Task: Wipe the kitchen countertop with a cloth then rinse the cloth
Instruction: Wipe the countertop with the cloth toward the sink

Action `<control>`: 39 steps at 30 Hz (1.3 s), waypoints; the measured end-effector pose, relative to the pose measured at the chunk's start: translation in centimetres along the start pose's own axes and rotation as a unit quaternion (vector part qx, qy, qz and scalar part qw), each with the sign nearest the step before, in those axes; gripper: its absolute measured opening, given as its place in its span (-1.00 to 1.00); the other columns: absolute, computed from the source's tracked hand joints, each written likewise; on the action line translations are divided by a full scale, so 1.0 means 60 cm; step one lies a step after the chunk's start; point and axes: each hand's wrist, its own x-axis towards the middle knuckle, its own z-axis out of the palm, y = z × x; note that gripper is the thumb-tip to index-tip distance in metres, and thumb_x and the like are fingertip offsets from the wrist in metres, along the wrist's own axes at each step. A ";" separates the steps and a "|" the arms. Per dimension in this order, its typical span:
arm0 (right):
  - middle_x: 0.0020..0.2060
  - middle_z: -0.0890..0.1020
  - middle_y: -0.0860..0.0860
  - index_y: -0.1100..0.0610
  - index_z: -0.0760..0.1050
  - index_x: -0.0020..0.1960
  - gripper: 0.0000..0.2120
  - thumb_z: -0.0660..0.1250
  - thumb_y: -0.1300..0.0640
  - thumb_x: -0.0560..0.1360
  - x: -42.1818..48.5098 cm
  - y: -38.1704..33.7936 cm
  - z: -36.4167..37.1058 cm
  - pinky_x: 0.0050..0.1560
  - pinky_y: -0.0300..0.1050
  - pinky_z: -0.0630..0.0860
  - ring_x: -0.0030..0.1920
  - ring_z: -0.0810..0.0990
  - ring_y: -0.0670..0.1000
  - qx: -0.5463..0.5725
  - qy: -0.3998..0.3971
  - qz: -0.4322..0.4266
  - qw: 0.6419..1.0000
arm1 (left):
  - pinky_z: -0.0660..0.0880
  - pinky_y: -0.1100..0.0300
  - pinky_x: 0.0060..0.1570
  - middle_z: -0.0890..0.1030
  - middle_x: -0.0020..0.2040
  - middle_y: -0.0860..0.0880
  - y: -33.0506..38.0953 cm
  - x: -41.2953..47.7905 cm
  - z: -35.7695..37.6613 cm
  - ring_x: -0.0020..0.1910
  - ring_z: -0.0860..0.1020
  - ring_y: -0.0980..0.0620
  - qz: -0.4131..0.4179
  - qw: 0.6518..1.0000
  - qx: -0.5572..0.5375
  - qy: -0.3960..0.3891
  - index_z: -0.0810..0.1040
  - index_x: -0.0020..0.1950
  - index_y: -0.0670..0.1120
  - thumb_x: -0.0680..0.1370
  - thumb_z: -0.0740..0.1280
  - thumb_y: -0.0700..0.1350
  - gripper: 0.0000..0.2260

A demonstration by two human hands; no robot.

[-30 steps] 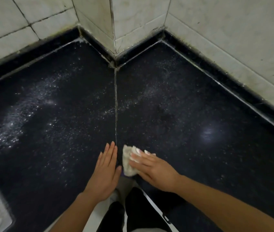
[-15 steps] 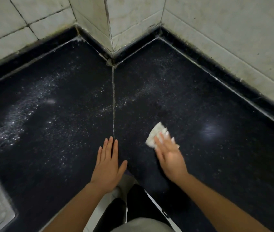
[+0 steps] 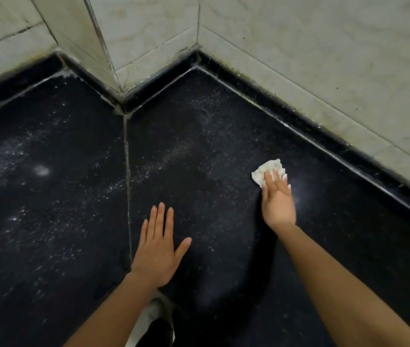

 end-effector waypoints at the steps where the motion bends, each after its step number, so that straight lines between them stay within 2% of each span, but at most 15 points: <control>1: 0.53 0.08 0.12 0.15 0.10 0.53 -0.55 0.00 0.18 0.64 -0.010 -0.024 0.010 0.48 -0.04 -0.12 0.53 -0.02 0.15 0.014 0.011 0.027 0.999 | -0.42 0.12 0.39 -0.50 0.43 -0.01 -0.001 -0.001 0.000 0.39 -0.52 0.05 0.001 1.000 -0.002 -0.001 -0.45 0.43 -0.04 0.31 -0.52 0.42 -0.18; 3: 0.52 0.10 0.12 0.13 0.14 0.51 -0.53 -0.04 0.07 0.63 -0.050 -0.061 0.034 0.48 -0.03 -0.12 0.52 -0.01 0.16 0.041 0.022 -0.008 0.999 | -0.41 0.11 0.39 -0.48 0.44 -0.02 0.000 0.000 -0.002 0.40 -0.51 0.05 -0.001 1.000 0.000 -0.002 -0.43 0.44 -0.04 0.35 -0.47 0.42 -0.20; 6: 0.49 0.22 0.06 0.10 0.26 0.47 -0.50 -0.05 -0.06 0.61 -0.133 -0.071 0.047 0.50 -0.05 -0.06 0.52 0.03 0.04 0.045 -0.027 -0.185 0.981 | -0.41 0.12 0.39 -0.48 0.44 -0.02 0.003 0.002 -0.004 0.39 -0.52 0.05 -0.009 1.000 0.009 -0.009 -0.46 0.43 -0.04 0.35 -0.46 0.40 -0.22; 10: 0.43 0.35 -0.04 0.07 0.36 0.41 -0.62 0.02 0.01 0.65 -0.167 -0.009 0.029 0.48 -0.06 0.13 0.48 0.19 0.00 -0.011 -0.124 -0.430 0.894 | -0.42 0.13 0.38 -0.50 0.43 -0.01 0.003 0.002 -0.006 0.38 -0.53 0.07 -0.011 1.000 0.004 -0.017 -0.47 0.42 -0.02 0.29 -0.54 0.43 -0.17; 12: 0.40 0.40 -0.01 0.07 0.30 0.42 -0.63 0.01 0.08 0.65 -0.121 0.031 0.020 0.45 -0.03 0.20 0.44 0.29 0.02 -0.090 -0.108 -0.493 0.859 | -0.43 0.14 0.39 -0.49 0.44 -0.01 0.004 0.001 -0.008 0.39 -0.53 0.07 -0.011 1.000 -0.003 -0.015 -0.45 0.43 -0.02 0.32 -0.50 0.44 -0.19; 13: 0.39 0.41 0.04 0.10 0.23 0.46 -0.59 0.02 0.13 0.62 -0.088 0.045 0.015 0.41 0.02 0.26 0.41 0.33 0.06 -0.133 -0.091 -0.477 0.864 | -0.44 0.15 0.38 -0.50 0.43 0.00 0.003 0.001 -0.007 0.38 -0.54 0.08 -0.010 1.000 0.000 -0.014 -0.46 0.43 -0.02 0.33 -0.48 0.43 -0.21; 15: 0.36 0.42 0.20 0.22 0.20 0.46 -0.51 0.04 0.21 0.53 -0.015 0.061 -0.002 0.29 0.13 0.37 0.35 0.41 0.21 -0.154 -0.032 -0.358 0.920 | -0.47 0.16 0.36 -0.51 0.42 0.00 0.003 0.000 -0.008 0.37 -0.55 0.10 -0.009 1.000 -0.001 -0.014 -0.48 0.42 -0.02 0.35 -0.45 0.42 -0.22; 18: 0.47 0.21 0.23 0.22 0.18 0.48 -0.59 0.01 0.20 0.64 0.071 0.057 -0.025 0.43 0.15 0.09 0.48 0.12 0.26 -0.070 0.000 -0.128 0.989 | -0.52 0.21 0.32 -0.49 0.44 0.01 0.003 0.001 -0.005 0.38 -0.53 0.10 -0.009 1.000 0.001 -0.006 -0.44 0.44 -0.02 0.39 -0.39 0.41 -0.24; 21: 0.51 0.12 0.18 0.23 0.14 0.50 -0.55 -0.08 0.10 0.66 0.091 0.002 -0.006 0.48 0.08 -0.06 0.52 -0.01 0.18 0.030 0.021 0.003 0.999 | -0.59 0.27 0.26 -0.49 0.44 0.01 0.004 0.002 -0.006 0.38 -0.54 0.11 -0.006 1.000 0.007 -0.001 -0.44 0.45 -0.02 0.40 -0.37 0.40 -0.24; 23: 0.48 0.19 0.22 0.25 0.22 0.47 -0.52 -0.10 0.06 0.64 0.051 -0.036 0.019 0.50 0.09 -0.04 0.51 0.07 0.19 0.058 0.021 -0.048 0.997 | -0.59 0.26 0.25 -0.51 0.43 0.01 0.004 0.003 -0.007 0.37 -0.55 0.10 -0.007 1.000 0.008 -0.003 -0.45 0.44 -0.02 0.38 -0.39 0.40 -0.23; 26: 0.42 0.34 0.19 0.24 0.36 0.40 -0.54 -0.03 0.06 0.62 -0.053 -0.062 0.035 0.50 -0.02 -0.03 0.48 0.18 0.16 0.052 -0.039 -0.240 0.969 | -0.59 0.25 0.25 -0.51 0.43 0.00 0.004 0.005 -0.005 0.37 -0.55 0.10 -0.009 1.000 0.008 0.003 -0.44 0.45 -0.03 0.37 -0.41 0.41 -0.21; 31: 0.32 0.49 0.08 0.16 0.46 0.31 -0.65 0.17 0.16 0.55 -0.049 -0.020 0.013 0.39 -0.01 0.29 0.36 0.40 0.08 -0.040 -0.077 -0.496 0.864 | -0.60 0.26 0.25 -0.51 0.42 0.01 0.002 0.004 -0.002 0.37 -0.55 0.11 -0.004 1.000 0.005 0.013 -0.44 0.45 -0.03 0.36 -0.44 0.42 -0.20; 33: 0.29 0.50 0.18 0.22 0.45 0.31 -0.61 0.21 0.28 0.49 0.024 0.000 0.007 0.31 0.09 0.37 0.31 0.46 0.19 -0.099 -0.032 -0.454 0.885 | -0.60 0.26 0.25 -0.51 0.42 0.01 0.002 0.003 -0.002 0.37 -0.55 0.10 -0.003 1.000 0.003 0.023 -0.44 0.45 -0.03 0.39 -0.39 0.40 -0.23; 36: 0.44 0.26 0.22 0.26 0.23 0.46 -0.58 0.05 0.28 0.60 0.131 -0.001 -0.012 0.41 0.12 0.19 0.45 0.19 0.25 -0.109 -0.008 -0.223 0.969 | -0.60 0.24 0.25 -0.55 0.40 0.01 0.003 0.004 -0.001 0.36 -0.57 0.09 -0.002 1.000 0.010 0.029 -0.49 0.42 -0.03 0.39 -0.40 0.39 -0.25; 39: 0.47 0.17 0.20 0.25 0.19 0.46 -0.58 -0.04 0.20 0.63 0.161 -0.055 -0.005 0.43 0.11 0.08 0.49 0.04 0.22 -0.034 0.031 -0.058 0.997 | -0.54 0.22 0.31 -0.47 0.45 -0.01 -0.001 0.006 0.005 0.39 -0.52 0.08 -0.002 0.999 0.011 0.035 -0.41 0.46 -0.05 0.44 -0.36 0.38 -0.25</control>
